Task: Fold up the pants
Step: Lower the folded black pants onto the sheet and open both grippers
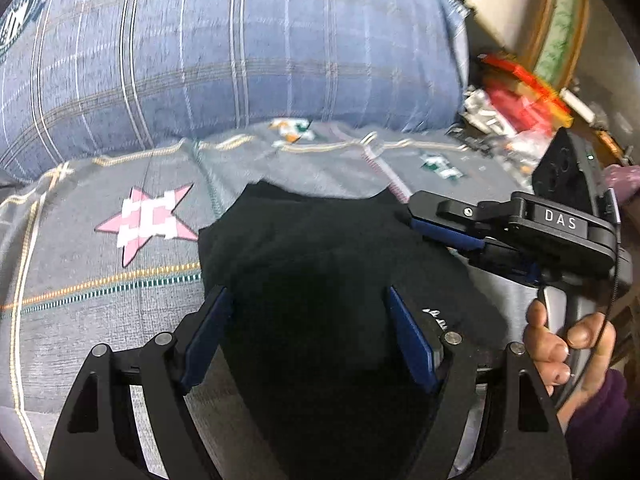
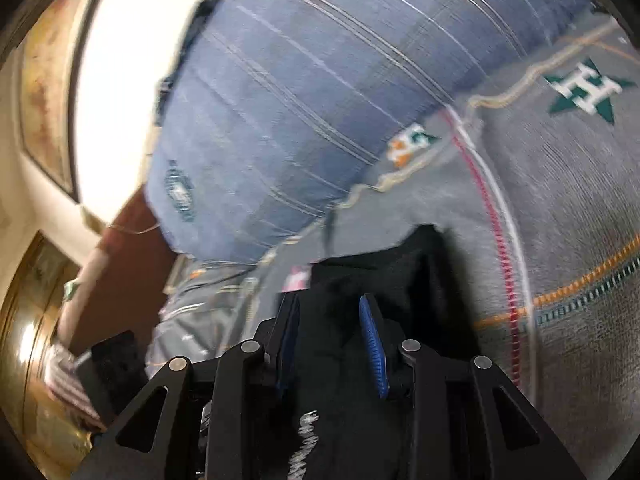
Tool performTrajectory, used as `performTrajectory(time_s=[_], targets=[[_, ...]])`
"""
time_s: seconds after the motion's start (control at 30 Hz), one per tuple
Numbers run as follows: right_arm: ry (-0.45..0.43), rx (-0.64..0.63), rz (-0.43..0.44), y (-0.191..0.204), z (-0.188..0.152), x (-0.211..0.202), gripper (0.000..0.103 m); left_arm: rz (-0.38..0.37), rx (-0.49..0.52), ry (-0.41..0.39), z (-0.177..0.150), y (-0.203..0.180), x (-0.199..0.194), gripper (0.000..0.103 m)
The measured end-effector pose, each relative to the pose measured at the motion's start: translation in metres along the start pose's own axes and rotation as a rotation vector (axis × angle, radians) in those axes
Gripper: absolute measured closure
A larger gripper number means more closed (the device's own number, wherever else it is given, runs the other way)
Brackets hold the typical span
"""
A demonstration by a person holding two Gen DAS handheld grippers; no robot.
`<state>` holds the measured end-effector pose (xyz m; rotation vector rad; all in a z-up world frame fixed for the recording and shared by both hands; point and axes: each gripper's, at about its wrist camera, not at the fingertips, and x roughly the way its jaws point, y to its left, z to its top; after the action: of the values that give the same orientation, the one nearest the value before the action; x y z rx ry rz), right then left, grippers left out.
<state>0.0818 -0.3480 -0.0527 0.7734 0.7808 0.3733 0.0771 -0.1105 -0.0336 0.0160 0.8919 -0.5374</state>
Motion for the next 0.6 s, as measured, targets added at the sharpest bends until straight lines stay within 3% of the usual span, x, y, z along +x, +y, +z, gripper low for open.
performTrajectory(time_s=[0.1,0.17,0.23,0.37,0.43,0.6], targets=[[0.021,0.032,-0.008,-0.014,0.000,0.012,0.072,0.037,-0.010,0.051,-0.002,0.006,0.014,0.021],[0.032,0.046,-0.009,-0.020,0.001,0.019,0.072,0.049,-0.026,0.072,-0.004,0.010,0.019,0.011],[0.039,0.075,0.000,-0.025,0.002,0.022,0.072,0.031,-0.059,0.111,-0.005,0.016,0.026,0.009],[0.044,0.060,-0.036,-0.027,0.003,0.026,0.081,0.096,0.007,0.099,-0.006,0.005,0.030,0.005],[0.042,0.042,-0.067,-0.027,0.003,0.027,0.087,0.108,-0.008,0.100,-0.007,0.006,0.032,0.001],[0.031,0.083,-0.039,-0.031,0.003,0.022,0.087,0.104,-0.076,0.107,-0.006,0.011,0.020,0.002]])
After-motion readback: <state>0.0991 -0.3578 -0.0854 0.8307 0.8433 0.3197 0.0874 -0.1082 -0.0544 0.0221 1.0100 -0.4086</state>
